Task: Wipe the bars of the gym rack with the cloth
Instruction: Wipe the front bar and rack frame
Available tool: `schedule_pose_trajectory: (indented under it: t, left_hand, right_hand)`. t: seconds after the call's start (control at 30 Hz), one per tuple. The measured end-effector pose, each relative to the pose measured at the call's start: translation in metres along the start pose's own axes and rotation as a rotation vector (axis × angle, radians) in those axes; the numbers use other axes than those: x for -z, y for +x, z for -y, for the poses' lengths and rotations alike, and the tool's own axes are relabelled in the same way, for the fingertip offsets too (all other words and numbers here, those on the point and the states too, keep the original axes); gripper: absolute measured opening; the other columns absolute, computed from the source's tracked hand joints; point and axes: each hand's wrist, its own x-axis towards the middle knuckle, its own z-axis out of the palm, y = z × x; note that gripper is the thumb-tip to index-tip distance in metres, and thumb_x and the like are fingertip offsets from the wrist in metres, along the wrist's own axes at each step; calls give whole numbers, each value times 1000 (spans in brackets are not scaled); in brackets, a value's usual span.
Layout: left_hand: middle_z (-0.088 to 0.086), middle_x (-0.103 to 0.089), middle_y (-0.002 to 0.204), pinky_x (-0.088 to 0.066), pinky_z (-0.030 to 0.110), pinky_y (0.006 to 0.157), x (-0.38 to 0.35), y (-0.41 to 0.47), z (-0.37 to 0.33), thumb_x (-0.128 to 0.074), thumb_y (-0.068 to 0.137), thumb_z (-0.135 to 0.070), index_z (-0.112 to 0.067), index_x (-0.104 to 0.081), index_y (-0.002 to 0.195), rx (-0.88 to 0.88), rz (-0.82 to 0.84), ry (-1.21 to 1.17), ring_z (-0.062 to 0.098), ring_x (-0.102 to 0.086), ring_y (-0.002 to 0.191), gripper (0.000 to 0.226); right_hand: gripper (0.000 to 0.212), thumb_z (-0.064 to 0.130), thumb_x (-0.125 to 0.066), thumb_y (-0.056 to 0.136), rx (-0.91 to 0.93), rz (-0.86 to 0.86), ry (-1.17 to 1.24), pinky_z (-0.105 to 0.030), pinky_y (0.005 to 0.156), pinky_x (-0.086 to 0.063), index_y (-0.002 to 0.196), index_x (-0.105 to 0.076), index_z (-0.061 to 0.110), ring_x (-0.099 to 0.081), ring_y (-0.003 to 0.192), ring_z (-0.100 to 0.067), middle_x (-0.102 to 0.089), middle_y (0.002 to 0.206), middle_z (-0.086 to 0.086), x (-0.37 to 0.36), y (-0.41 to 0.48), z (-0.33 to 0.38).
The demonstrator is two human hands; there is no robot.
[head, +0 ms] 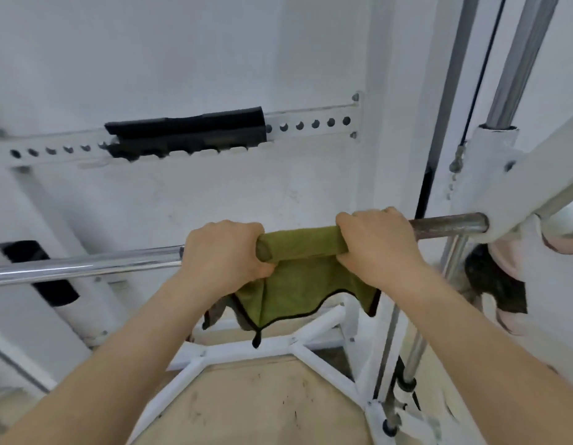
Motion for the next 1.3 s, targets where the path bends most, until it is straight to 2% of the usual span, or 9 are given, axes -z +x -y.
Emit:
schedule_pose_trajectory:
  t: [0.13,0.3,0.47,0.6,0.77,0.97,1.1,1.2,1.3]
  left_hand:
    - [-7,-55,72,-34,29,53,-7,-30,63,-58,75,-67,-27,-48,81,50,-82,60,18,-55,70,41]
    - [-14,-63,93,-41,32,68,1,-56,112,-61,84,-53,-35,-55,112,-51,34,-176,14,-58,88,34]
    - [-14,-73,92,-48,25,76,36,-61,127,-52,97,-27,-41,-65,116,-65,50,-368,11,-64,84,26]
    - [-8,-69,82,-48,36,77,62,-30,127,-56,94,-34,-30,-71,96,-27,-136,-430,14,-60,80,16]
    - [-3,-70,90,-50,40,77,79,31,142,-49,95,-42,-33,-66,101,99,-293,-286,26,-62,91,20]
    - [-7,-68,94,-52,38,81,132,36,104,-48,93,-7,-23,-68,103,6,-699,-678,19,-61,91,28]
    - [-11,-72,87,-51,16,78,123,-30,93,-57,87,4,-27,-72,92,-154,-163,-872,3,-66,86,34]
    - [-13,-73,97,-55,25,84,99,-58,99,-73,81,-5,-29,-73,102,-235,421,-770,6,-68,93,32]
    - [-13,-70,110,-52,24,90,86,-66,120,-76,80,-8,-26,-68,114,-145,461,-919,2,-62,107,39]
  right_hand:
    - [33,27,-49,85,153,12,-18,-33,63,-25,65,-24,21,-29,51,-14,-35,62,6,4,21,59]
    - [8,23,-50,86,310,58,164,-34,66,-32,86,-44,17,-52,73,-23,-51,75,4,4,32,110]
    - [24,26,-62,91,320,379,499,-29,80,-50,114,-65,31,-58,89,-6,-65,100,15,39,38,76]
    - [9,20,-69,87,145,129,636,-29,77,-51,90,-73,27,-61,83,-12,-67,84,10,69,71,53]
    - [24,12,-52,87,-156,-323,563,-35,78,-50,99,-67,27,-60,95,-23,-65,94,4,94,99,41]
    - [24,4,-57,81,-32,-645,421,-39,73,-49,100,-61,17,-54,93,-24,-60,97,-2,146,70,28]
    - [37,37,-81,73,151,372,609,-26,82,-50,104,-60,37,-61,97,-9,-61,103,12,158,14,16]
    - [69,57,-77,67,286,402,537,-30,102,-41,128,-45,47,-45,123,0,-46,133,19,137,15,45]
    - [101,70,-73,63,378,442,317,-45,110,-34,146,-20,45,-34,136,-14,-29,151,12,88,32,96]
